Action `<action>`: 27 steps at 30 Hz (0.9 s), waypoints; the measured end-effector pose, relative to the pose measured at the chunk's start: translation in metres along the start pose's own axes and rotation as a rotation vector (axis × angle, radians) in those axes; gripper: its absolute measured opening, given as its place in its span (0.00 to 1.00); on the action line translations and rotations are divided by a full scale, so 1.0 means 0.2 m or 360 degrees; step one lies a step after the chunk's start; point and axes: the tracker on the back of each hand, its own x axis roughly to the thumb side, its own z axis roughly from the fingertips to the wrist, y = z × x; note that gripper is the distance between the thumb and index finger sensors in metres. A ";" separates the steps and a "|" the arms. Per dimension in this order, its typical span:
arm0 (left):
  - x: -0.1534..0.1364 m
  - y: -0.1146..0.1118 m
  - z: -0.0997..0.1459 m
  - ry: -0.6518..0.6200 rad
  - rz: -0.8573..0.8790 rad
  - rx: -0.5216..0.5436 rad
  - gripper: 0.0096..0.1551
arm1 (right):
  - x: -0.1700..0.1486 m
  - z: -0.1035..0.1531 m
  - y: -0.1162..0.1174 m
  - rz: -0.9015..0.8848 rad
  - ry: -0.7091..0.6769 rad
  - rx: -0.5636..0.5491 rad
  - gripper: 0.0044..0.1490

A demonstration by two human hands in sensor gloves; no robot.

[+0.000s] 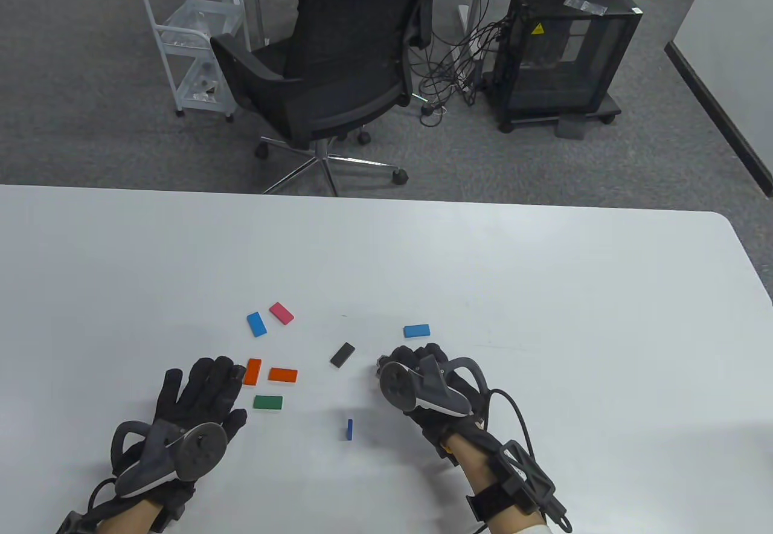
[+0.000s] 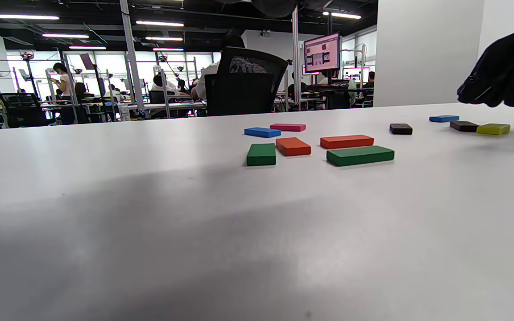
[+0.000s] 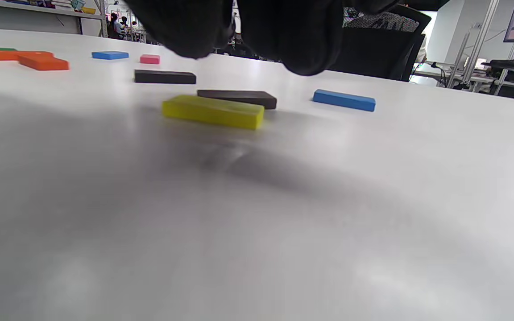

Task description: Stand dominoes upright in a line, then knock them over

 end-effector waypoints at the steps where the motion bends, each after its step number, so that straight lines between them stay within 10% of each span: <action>1: 0.00 0.00 0.00 -0.0002 0.0000 -0.0003 0.39 | 0.00 -0.03 0.00 0.0028 0.0001 0.0010 0.30; 27: 0.01 0.00 -0.01 -0.0005 -0.0006 -0.0044 0.39 | 0.06 -0.23 0.06 0.0175 -0.0182 0.0192 0.29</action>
